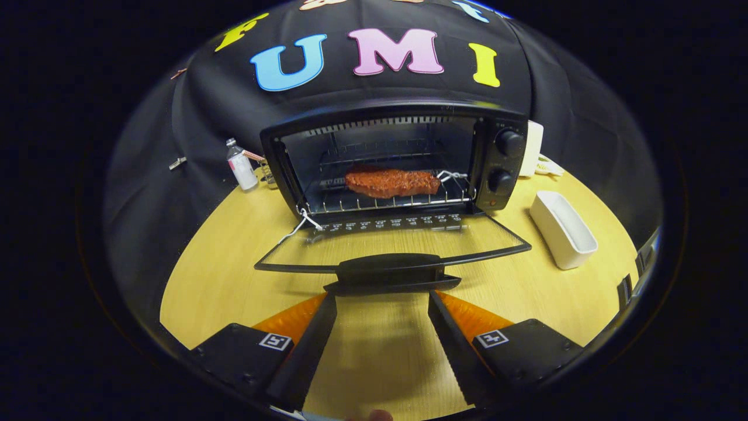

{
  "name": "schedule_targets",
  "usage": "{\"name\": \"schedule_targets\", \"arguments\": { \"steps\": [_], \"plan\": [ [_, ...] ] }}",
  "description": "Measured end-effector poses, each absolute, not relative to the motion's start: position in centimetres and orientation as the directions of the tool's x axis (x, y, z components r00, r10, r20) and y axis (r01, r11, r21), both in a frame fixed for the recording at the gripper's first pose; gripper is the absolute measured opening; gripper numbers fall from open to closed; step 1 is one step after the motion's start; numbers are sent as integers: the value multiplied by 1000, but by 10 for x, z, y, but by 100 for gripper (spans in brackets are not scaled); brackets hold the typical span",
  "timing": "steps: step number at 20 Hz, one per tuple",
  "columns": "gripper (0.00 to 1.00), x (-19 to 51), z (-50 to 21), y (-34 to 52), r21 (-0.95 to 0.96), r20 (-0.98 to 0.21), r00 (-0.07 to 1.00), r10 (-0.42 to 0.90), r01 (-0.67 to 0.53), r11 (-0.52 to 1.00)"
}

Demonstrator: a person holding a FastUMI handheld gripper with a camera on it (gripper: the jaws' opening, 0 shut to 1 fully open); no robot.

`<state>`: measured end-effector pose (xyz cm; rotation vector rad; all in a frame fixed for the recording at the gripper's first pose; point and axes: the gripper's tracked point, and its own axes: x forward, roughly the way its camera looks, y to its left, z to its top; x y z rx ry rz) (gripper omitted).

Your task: Open the toaster oven, put the food inside, and close the toaster oven door.

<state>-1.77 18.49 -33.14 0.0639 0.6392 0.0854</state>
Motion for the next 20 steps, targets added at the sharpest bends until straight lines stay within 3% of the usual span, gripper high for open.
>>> {"name": "schedule_targets", "arguments": {
  "steps": [9, 20],
  "plan": [
    [96, 13, -255, 183, 78, -443, 890, 108, -82, 994],
    [99, 79, -214, 179, 110, -391, 914, 104, -65, 992]
  ]
}}
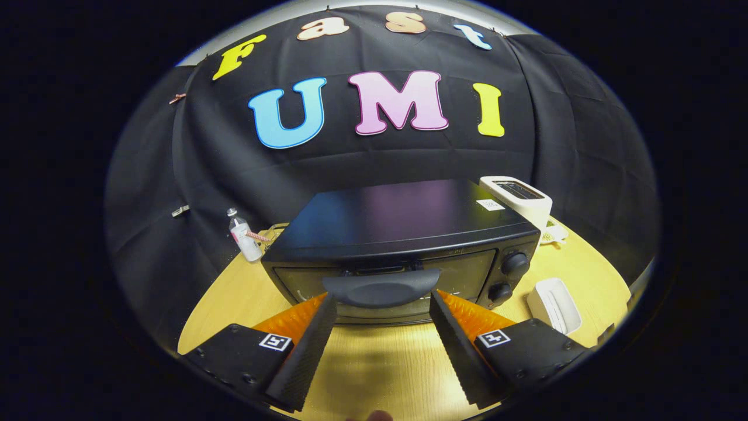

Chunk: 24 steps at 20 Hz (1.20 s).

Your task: Open the toaster oven, put the food inside, and close the toaster oven door.

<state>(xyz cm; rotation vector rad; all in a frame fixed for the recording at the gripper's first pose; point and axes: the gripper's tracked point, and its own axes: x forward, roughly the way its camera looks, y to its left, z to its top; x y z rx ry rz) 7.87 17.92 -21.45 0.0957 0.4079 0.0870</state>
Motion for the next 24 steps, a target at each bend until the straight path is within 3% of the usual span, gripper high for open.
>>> {"name": "schedule_targets", "arguments": {
  "steps": [9, 19, 24],
  "plan": [
    [99, 65, -179, 161, 60, -359, 929, 86, -68, 996],
    [99, 71, -48, 76, -55, -199, 979, 32, -44, 998],
    [99, 71, 5, 49, 7, -145, 988, 50, -49, 999]
  ]
}}
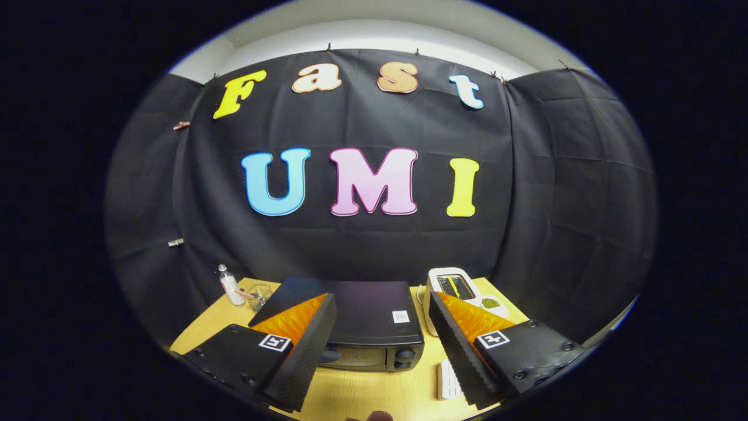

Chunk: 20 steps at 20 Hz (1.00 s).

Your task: Open the toaster oven, put the food inside, and close the toaster oven door.

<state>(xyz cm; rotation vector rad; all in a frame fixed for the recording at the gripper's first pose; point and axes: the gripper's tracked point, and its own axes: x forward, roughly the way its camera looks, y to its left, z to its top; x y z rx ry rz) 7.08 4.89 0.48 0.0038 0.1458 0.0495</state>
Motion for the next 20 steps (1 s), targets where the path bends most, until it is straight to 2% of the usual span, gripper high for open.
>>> {"name": "schedule_targets", "arguments": {
  "steps": [5, 20],
  "plan": [
    [99, 68, 37, 32, 31, -116, 990, 85, -82, 996],
    [99, 58, 36, 32, 21, -129, 986, 103, -101, 995]
  ]
}}
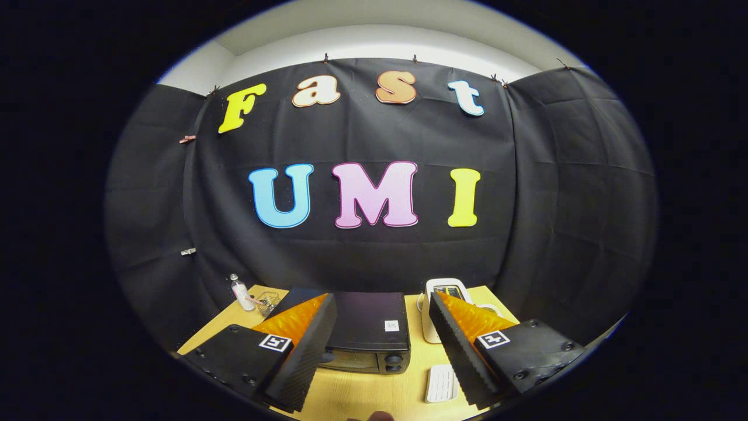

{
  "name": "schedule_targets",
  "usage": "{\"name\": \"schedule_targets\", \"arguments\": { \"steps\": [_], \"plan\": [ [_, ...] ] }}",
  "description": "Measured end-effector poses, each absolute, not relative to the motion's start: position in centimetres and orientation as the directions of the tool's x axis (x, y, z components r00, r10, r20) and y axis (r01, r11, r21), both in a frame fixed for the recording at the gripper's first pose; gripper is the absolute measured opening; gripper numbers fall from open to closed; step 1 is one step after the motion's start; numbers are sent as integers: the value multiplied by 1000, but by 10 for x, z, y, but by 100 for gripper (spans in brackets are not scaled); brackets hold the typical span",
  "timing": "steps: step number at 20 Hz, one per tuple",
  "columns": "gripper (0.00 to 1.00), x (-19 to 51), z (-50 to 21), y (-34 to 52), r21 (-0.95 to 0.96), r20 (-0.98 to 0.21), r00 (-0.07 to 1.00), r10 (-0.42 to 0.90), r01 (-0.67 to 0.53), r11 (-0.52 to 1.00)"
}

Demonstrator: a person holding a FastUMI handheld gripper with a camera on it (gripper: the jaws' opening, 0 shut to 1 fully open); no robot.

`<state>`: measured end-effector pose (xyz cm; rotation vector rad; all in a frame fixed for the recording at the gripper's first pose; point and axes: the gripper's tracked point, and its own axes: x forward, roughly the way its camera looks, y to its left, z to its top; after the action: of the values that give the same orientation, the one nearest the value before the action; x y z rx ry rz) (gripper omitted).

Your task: Open the toaster oven, put the food inside, and close the toaster oven door.

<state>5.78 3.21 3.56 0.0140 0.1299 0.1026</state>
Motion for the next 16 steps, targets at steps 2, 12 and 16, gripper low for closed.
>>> {"name": "schedule_targets", "arguments": {
  "steps": [2, 12, 16],
  "plan": [
    [99, 58, 37, 33, 21, -124, 987, 105, -103, 994],
    [99, 57, 34, 35, 25, -124, 986, 110, -108, 994],
    [99, 56, 32, 37, 20, -128, 985, 116, -114, 993]
  ]
}}
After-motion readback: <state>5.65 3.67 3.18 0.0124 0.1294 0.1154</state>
